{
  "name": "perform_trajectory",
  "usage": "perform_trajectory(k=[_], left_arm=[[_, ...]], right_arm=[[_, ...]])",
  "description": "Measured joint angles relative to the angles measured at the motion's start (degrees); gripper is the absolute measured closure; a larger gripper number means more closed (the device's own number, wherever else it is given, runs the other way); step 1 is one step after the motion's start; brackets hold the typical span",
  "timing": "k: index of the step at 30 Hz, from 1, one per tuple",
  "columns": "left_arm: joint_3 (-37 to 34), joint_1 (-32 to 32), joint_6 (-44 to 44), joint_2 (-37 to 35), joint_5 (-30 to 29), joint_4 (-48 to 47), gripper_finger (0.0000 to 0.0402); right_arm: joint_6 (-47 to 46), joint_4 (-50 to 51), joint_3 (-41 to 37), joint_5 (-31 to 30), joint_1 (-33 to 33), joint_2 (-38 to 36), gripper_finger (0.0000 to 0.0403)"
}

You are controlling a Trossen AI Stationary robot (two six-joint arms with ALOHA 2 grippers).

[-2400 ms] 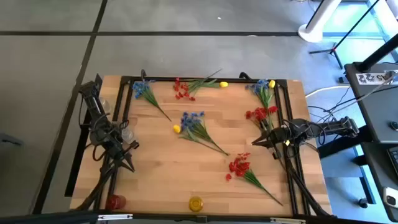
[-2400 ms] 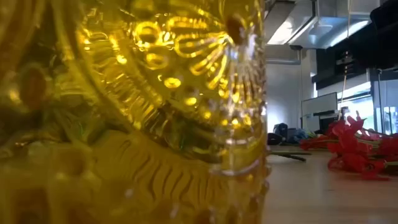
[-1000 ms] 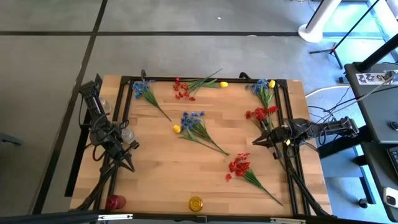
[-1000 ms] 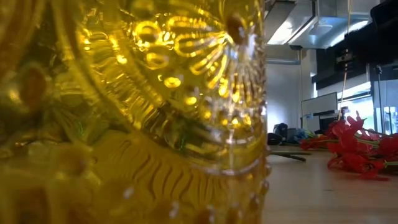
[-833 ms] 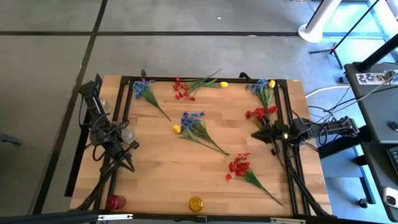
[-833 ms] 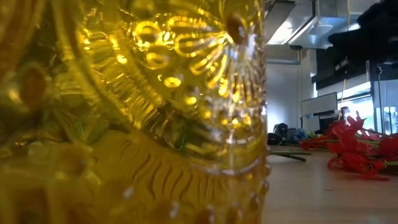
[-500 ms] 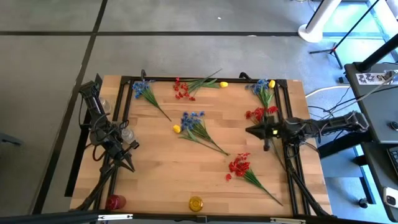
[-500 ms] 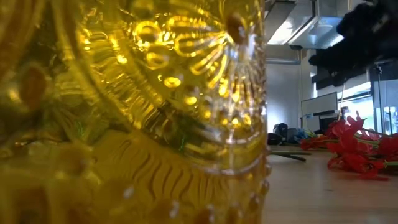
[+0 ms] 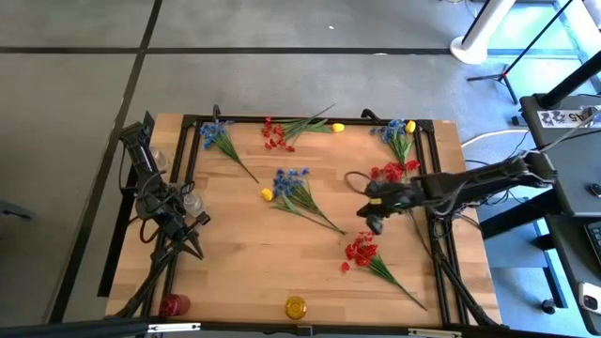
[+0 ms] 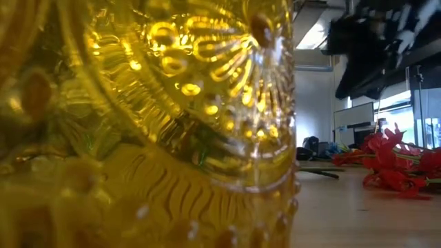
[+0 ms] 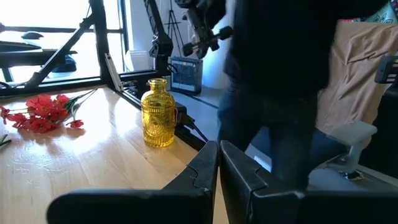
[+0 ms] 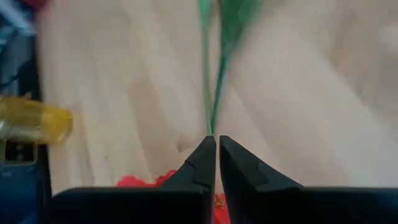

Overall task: Sort flowers into vase by color
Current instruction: Put the bottom right red flowers into the yellow vase

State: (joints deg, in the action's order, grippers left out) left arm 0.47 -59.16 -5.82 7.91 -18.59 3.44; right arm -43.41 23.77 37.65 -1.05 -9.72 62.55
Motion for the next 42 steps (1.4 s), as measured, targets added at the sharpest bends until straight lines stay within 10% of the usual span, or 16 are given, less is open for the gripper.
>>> perform_trajectory(k=[7,16,23,34,42], left_arm=[[0.0,0.0,0.0,0.0,0.0,0.0,0.0388],[0.0,0.0,0.0,0.0,0.0,0.0,0.0388],[0.0,0.0,0.0,0.0,0.0,0.0,0.0388],[0.0,0.0,0.0,0.0,0.0,0.0,0.0388],[0.0,0.0,2.4,0.0,-1.9,0.1,0.0388]], right_arm=[[-14.1,21.9,13.7,9.0,-4.6,14.4,0.0363],[-33.0,21.8,20.4,15.1,-18.8,21.3,0.0224],[-35.6,21.3,20.4,10.4,-26.9,28.2,0.0194],[-22.6,20.1,20.8,6.3,-25.6,40.7,0.0212],[-11.6,27.2,28.5,2.8,-20.4,40.4,0.0378]])
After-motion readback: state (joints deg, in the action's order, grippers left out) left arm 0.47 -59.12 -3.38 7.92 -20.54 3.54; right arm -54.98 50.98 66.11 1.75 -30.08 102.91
